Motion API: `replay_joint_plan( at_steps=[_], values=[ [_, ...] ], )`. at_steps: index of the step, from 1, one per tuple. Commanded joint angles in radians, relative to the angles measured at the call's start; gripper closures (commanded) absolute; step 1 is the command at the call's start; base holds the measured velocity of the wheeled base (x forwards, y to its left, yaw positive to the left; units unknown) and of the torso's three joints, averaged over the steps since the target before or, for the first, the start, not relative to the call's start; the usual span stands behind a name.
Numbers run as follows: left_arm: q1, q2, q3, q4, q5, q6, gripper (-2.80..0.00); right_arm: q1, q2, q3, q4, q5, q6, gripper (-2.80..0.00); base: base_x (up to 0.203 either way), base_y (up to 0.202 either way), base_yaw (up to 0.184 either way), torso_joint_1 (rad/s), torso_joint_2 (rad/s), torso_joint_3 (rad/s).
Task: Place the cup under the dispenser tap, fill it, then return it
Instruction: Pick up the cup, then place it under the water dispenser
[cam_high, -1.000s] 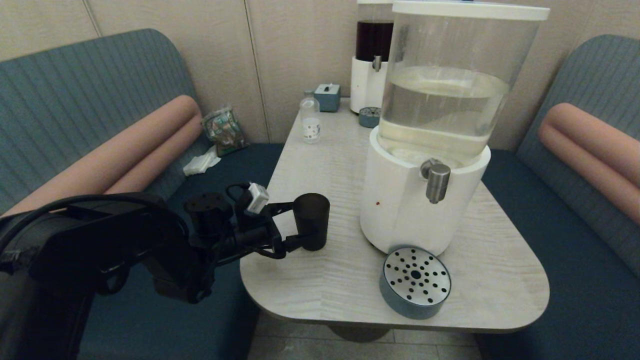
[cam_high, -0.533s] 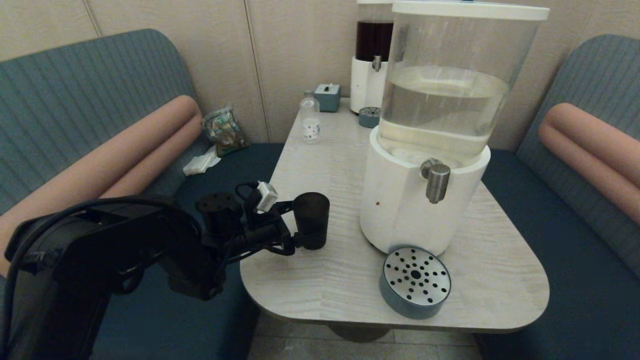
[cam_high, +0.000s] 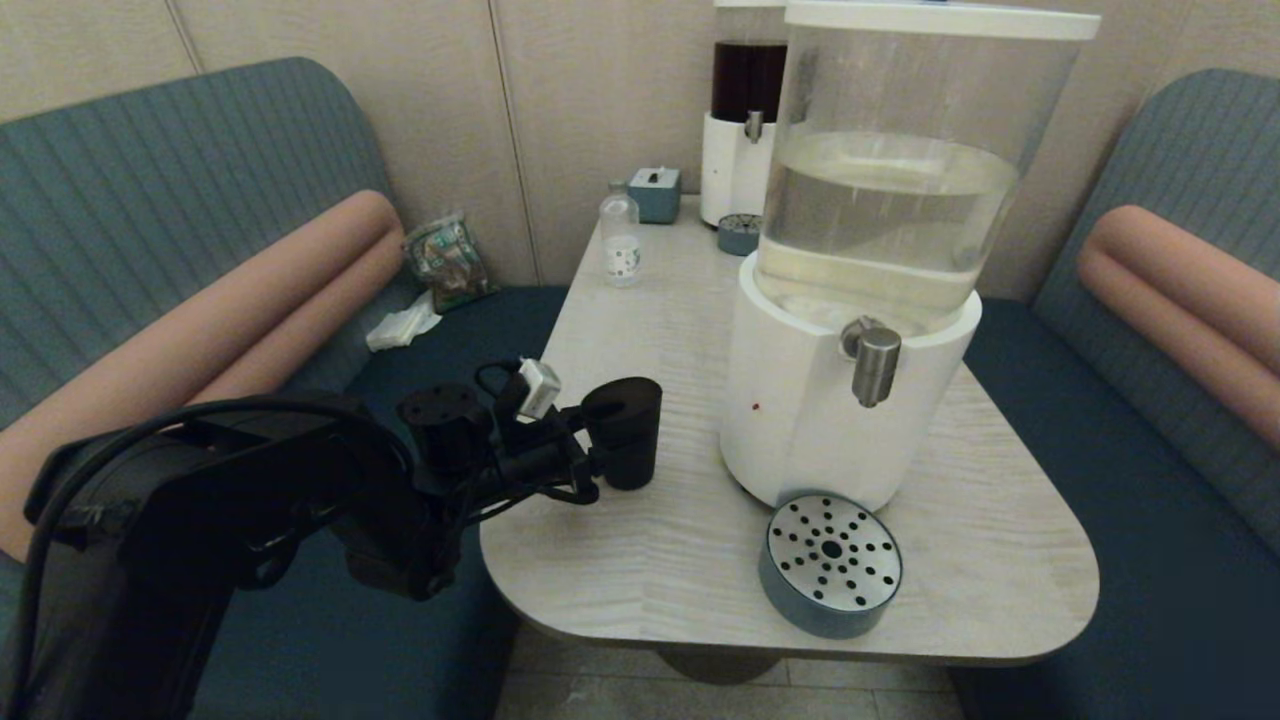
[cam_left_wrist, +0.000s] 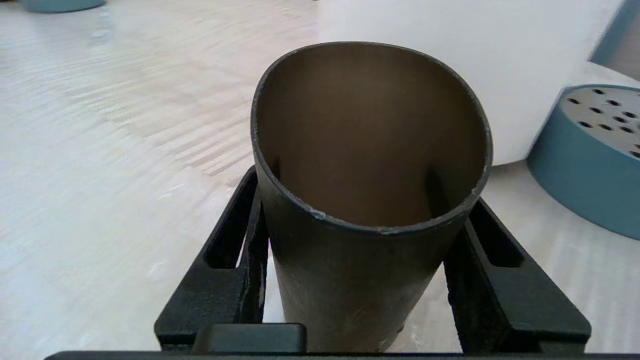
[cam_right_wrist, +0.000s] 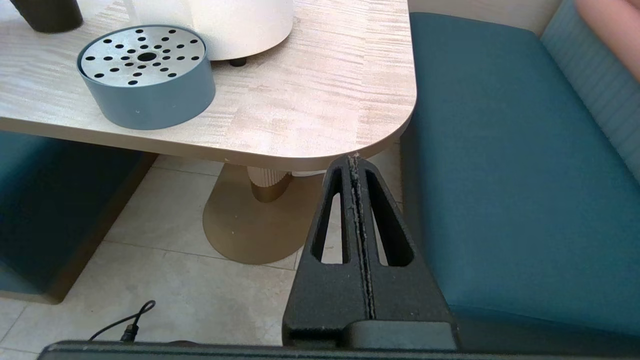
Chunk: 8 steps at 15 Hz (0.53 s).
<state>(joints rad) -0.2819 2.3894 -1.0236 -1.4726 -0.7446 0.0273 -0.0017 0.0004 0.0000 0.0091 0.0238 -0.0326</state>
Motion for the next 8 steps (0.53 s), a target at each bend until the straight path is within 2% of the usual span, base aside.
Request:
replay_joint_plan(
  at_steps=[1,6,8],
  values=[
    [0.000,-0.023,0.009,-0.011,0.013,-0.002,0.00,0.000,0.000,0.000,0.000,0.001,0.000,0.00,0.000,0.000,0.000,0.000,0.00,0.000],
    [0.000,-0.215,0.142,-0.053,0.032,-0.043,0.00,0.000,0.000,0.000,0.001,0.001,-0.001,0.00,0.000,0.000,0.000,0.000,0.00,0.000],
    [-0.039,-0.288,0.196,-0.055,0.052,-0.050,0.00,0.000,0.000,0.000,0.000,0.001,-0.001,0.00,0.000,0.000,0.000,0.000,0.00,0.000]
  ],
)
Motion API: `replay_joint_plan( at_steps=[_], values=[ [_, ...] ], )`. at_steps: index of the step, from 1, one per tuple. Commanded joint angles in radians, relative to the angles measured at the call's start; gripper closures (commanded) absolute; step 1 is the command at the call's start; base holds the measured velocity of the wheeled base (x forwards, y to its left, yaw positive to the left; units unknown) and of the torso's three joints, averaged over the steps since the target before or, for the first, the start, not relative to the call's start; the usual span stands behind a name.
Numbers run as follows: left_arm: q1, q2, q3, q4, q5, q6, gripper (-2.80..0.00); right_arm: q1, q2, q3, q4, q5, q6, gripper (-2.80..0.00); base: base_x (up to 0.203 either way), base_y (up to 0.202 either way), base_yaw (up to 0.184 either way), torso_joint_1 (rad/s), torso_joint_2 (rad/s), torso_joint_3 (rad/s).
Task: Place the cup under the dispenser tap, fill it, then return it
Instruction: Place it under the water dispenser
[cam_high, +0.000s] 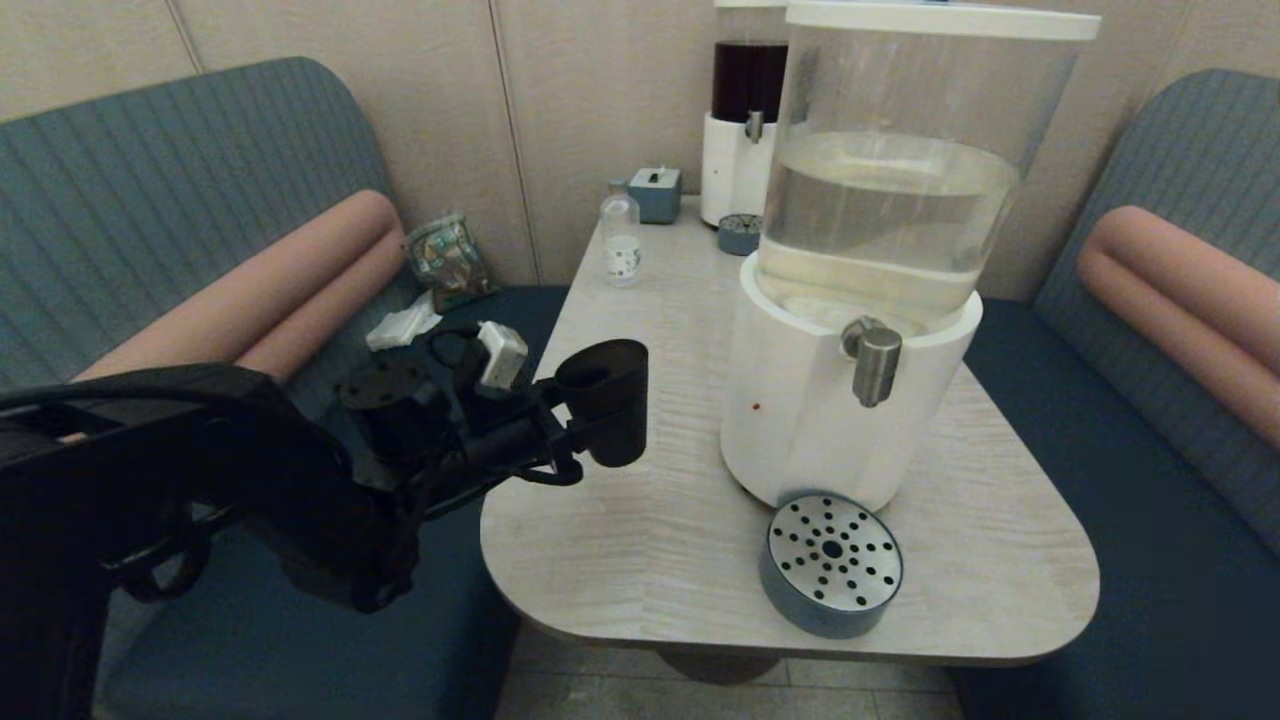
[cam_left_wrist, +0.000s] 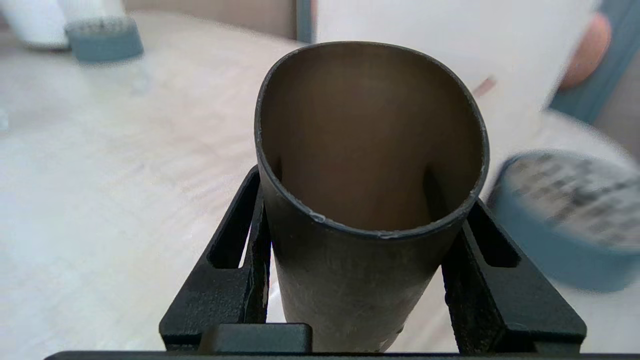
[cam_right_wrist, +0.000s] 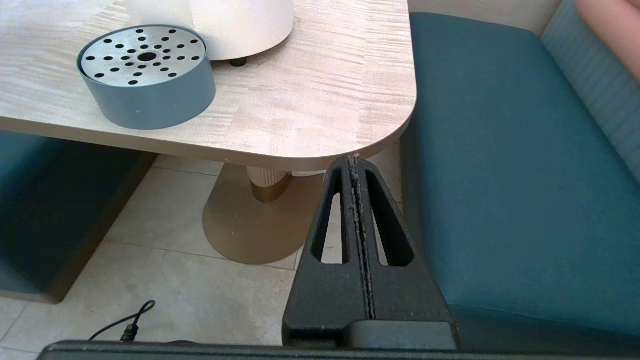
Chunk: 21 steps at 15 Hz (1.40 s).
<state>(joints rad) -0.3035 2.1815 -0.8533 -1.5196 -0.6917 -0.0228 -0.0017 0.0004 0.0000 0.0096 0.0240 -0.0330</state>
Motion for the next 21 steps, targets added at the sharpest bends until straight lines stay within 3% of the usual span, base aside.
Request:
replay_joint_plan(
  at_steps=[1,6,10,21],
  values=[
    [-0.048,-0.098,0.031,-0.008,0.023,-0.002,0.00,0.000,0.000,0.001,0.000,0.001,-0.001,0.00,0.000,0.000,0.000,0.000,0.00,0.000],
    [-0.230,-0.125,0.035,-0.001,0.109,-0.021,0.00,0.000,0.000,0.000,0.000,0.001,-0.001,0.00,0.000,0.000,0.000,0.000,0.00,0.000],
    [-0.328,-0.093,0.021,0.002,0.150,-0.040,0.00,0.000,0.000,0.000,0.000,0.001,0.000,0.00,0.000,0.000,0.000,0.000,0.00,0.000],
    [-0.449,0.072,-0.063,0.002,0.190,-0.067,0.00,0.000,0.000,0.000,0.000,0.001,-0.001,0.00,0.000,0.000,0.000,0.000,0.00,0.000]
  ],
)
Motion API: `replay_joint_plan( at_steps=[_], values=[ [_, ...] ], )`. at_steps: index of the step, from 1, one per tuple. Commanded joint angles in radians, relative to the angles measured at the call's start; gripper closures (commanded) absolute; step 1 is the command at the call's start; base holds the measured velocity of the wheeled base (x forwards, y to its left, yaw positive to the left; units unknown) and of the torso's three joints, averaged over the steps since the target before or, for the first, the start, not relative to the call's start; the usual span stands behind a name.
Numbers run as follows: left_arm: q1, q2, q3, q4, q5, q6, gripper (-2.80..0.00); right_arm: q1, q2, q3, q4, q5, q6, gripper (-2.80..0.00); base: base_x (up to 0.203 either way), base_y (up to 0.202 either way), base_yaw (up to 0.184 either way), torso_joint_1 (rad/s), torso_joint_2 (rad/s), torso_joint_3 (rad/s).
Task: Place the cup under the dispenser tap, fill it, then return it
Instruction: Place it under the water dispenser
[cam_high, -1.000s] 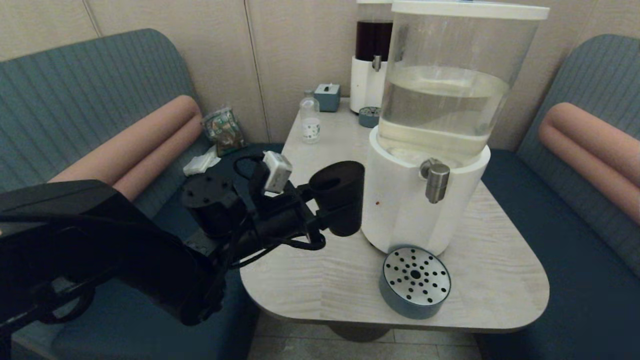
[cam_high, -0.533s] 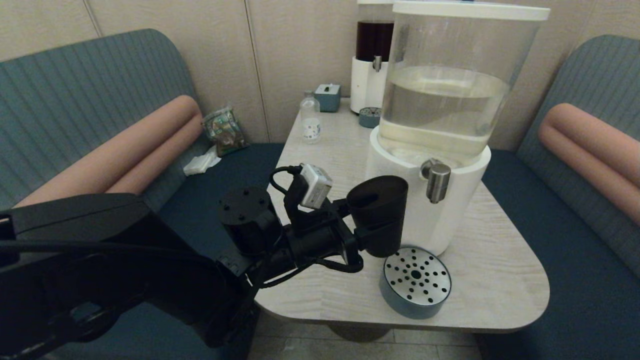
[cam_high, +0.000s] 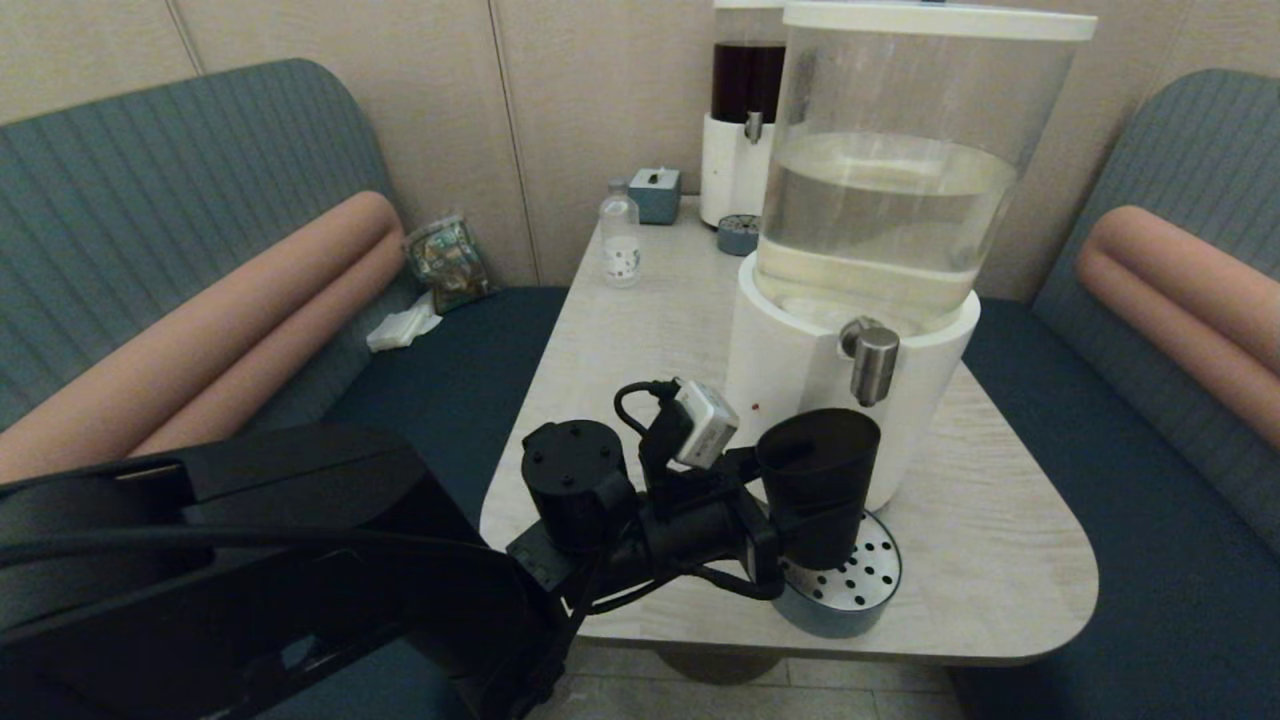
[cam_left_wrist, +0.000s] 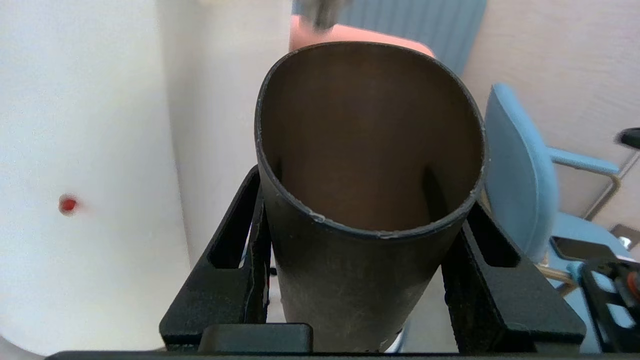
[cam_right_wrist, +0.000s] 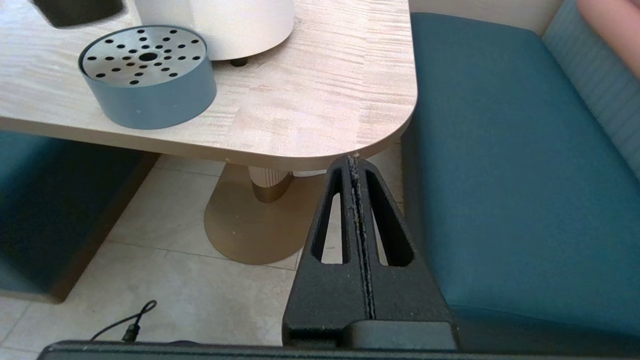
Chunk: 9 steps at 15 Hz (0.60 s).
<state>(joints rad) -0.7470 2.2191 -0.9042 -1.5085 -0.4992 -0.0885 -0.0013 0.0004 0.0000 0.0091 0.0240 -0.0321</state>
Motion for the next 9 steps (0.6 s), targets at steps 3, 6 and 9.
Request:
replay_joint_plan(
  at_steps=[3,6,9],
  values=[
    [-0.014,0.074,-0.056,-0.009,-0.001,-0.002,0.00,0.000,0.000,0.000,0.000,0.001,-0.002,0.00,0.000,0.000,0.000,0.000,0.00,0.000],
    [-0.013,0.123,-0.107,-0.010,-0.002,-0.002,0.00,0.000,0.000,0.000,0.000,0.001,-0.002,0.00,0.000,0.000,0.000,0.000,0.00,0.000],
    [-0.012,0.157,-0.148,-0.010,-0.001,-0.002,0.00,0.000,0.000,0.001,0.000,0.001,-0.001,0.00,0.000,0.000,0.000,0.000,0.00,0.000]
  ],
)
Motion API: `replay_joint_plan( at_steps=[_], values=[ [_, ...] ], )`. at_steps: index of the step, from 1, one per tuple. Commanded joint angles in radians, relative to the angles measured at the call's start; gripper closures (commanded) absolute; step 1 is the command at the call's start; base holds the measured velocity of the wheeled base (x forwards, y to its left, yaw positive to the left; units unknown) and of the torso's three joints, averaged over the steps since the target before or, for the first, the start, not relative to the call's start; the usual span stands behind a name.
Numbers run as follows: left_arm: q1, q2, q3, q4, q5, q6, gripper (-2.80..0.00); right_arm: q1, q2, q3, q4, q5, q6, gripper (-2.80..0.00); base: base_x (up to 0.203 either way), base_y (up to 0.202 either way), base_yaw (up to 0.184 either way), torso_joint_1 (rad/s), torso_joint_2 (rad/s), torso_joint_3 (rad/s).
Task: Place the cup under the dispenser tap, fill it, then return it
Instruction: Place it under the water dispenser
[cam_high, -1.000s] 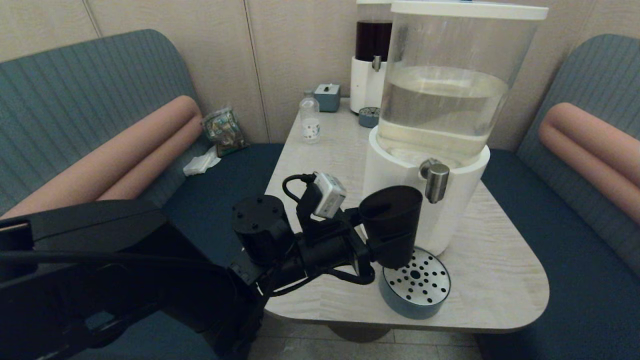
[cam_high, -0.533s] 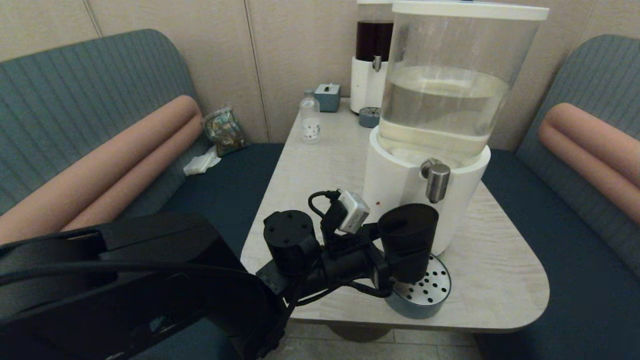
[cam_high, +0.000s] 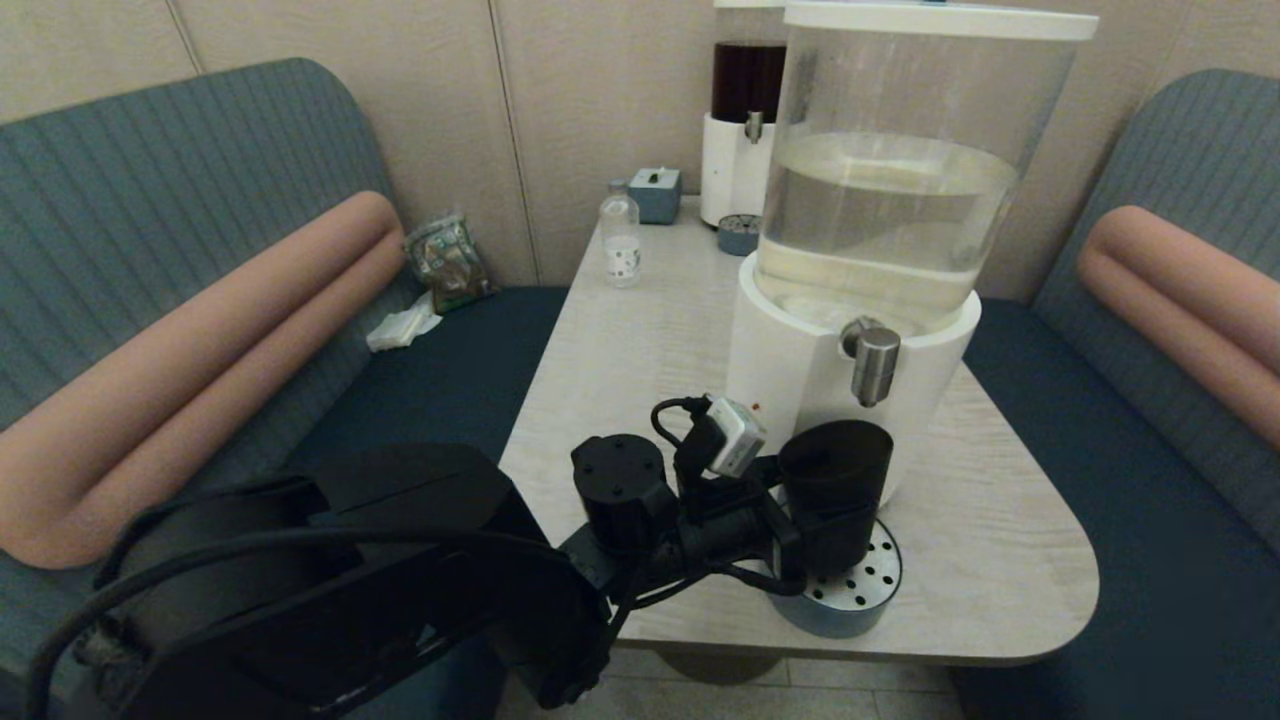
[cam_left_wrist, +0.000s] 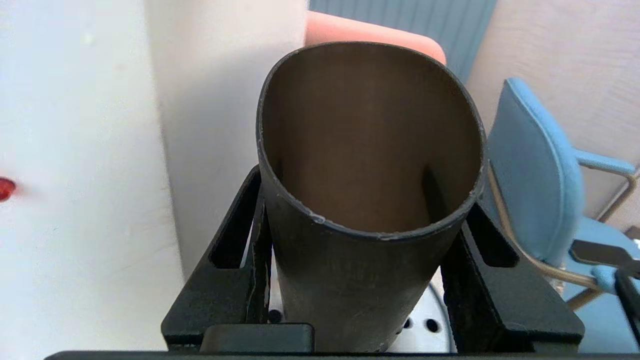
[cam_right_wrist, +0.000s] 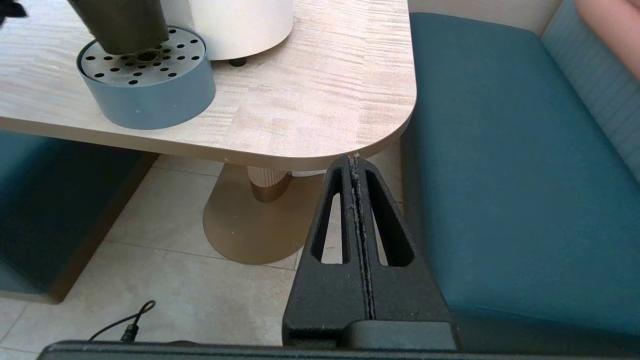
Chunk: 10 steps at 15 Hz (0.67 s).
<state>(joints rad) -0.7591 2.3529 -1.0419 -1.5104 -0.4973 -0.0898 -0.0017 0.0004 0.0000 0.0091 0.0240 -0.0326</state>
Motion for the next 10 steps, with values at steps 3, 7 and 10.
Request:
replay_joint_plan(
  at_steps=[3,7,10],
  values=[
    [0.001,0.025,-0.004,-0.008,-0.003,-0.001,0.00,0.000,0.000,0.000,0.000,0.001,-0.001,0.00,0.000,0.000,0.000,0.000,0.00,0.000],
    [0.001,0.022,-0.007,-0.012,-0.003,-0.017,-2.80,0.000,0.000,0.001,0.000,0.001,-0.001,0.00,0.000,0.000,0.000,0.000,0.00,0.000],
    [0.001,0.017,-0.001,-0.017,-0.003,-0.019,-2.80,0.000,0.000,0.000,0.000,0.001,-0.001,0.00,0.000,0.000,0.000,0.000,0.00,0.000]
  ],
)
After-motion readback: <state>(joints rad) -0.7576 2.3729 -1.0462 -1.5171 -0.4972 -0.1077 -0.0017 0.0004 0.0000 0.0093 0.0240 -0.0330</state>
